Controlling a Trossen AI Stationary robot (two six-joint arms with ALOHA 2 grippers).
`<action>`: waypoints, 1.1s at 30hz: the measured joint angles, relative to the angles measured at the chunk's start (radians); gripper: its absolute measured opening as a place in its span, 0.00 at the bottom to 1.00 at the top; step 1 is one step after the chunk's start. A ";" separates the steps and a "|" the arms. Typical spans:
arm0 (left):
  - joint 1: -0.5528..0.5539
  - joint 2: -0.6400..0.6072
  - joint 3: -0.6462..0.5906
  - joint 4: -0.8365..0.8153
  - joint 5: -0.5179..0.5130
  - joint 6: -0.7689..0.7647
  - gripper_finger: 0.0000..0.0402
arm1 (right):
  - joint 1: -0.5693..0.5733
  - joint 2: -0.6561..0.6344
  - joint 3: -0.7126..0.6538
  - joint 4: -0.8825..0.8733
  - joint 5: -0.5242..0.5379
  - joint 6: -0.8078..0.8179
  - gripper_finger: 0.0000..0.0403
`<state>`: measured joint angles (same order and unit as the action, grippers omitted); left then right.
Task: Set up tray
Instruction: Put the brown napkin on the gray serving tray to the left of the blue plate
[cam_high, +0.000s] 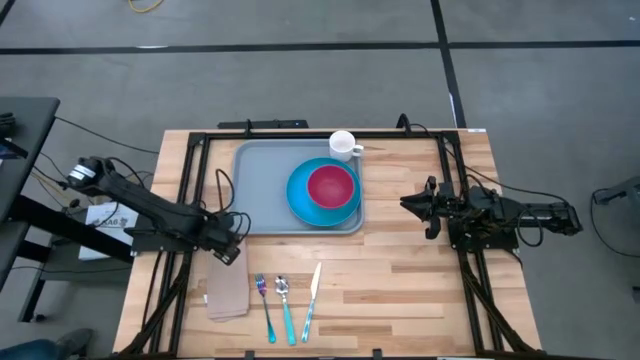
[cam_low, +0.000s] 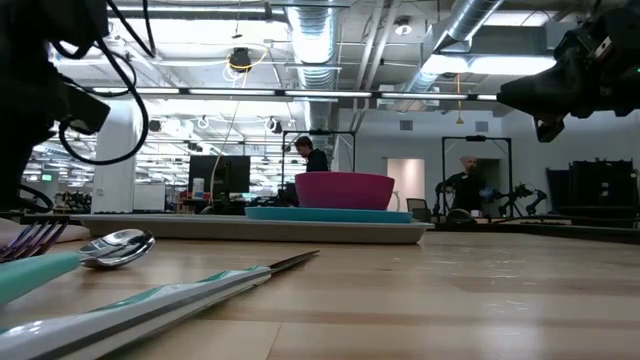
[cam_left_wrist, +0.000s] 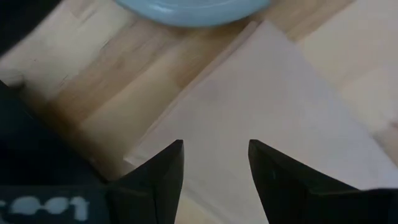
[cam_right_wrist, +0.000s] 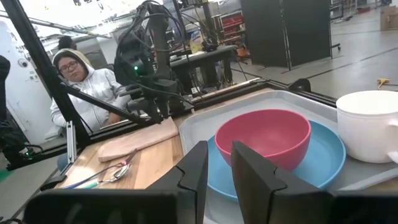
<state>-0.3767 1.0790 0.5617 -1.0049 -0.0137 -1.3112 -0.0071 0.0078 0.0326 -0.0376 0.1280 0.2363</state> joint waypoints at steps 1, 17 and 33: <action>0.000 0.007 0.000 0.000 -0.001 0.000 0.42 | 0.000 0.000 0.000 0.000 0.000 0.000 0.16; 0.012 0.054 -0.001 0.156 0.043 0.081 0.42 | 0.000 0.000 0.000 0.000 0.000 0.000 0.16; 0.013 0.265 0.005 0.250 0.131 0.145 0.42 | 0.000 0.000 0.000 0.003 0.000 0.000 0.16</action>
<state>-0.3637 1.3443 0.5671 -0.7550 0.1169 -1.1662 -0.0071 0.0082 0.0326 -0.0341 0.1284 0.2363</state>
